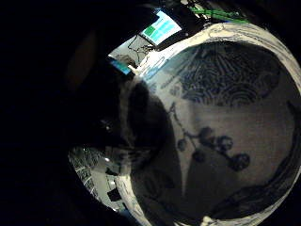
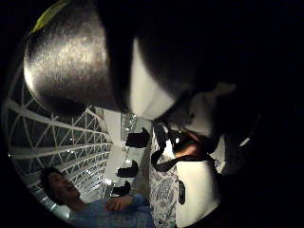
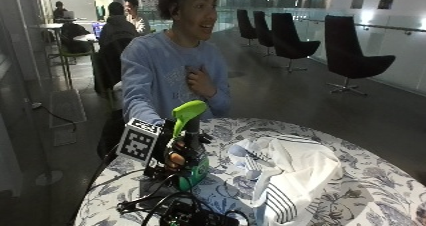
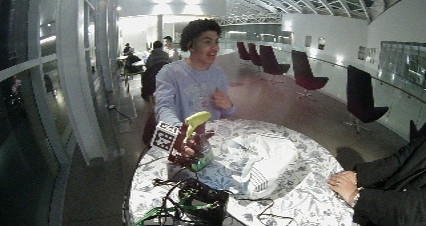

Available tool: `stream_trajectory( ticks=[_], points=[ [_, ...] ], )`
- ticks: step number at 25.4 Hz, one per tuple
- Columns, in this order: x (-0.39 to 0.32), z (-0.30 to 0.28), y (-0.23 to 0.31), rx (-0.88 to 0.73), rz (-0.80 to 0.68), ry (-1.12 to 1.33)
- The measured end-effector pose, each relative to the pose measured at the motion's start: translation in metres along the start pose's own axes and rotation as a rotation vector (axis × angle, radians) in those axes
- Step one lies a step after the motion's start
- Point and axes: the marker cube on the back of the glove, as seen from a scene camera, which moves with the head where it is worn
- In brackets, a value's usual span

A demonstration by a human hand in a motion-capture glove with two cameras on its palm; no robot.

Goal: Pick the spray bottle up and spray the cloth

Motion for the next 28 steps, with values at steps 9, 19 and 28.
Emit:
stream_trajectory(
  ticks=[9,19,28],
  points=[
    [-0.004,0.002,-0.003,-0.020,-0.053,-0.116],
    [-0.007,0.001,-0.002,-0.018,-0.091,-0.129],
    [-0.015,-0.005,-0.007,-0.086,-0.096,-0.123]
  ],
)
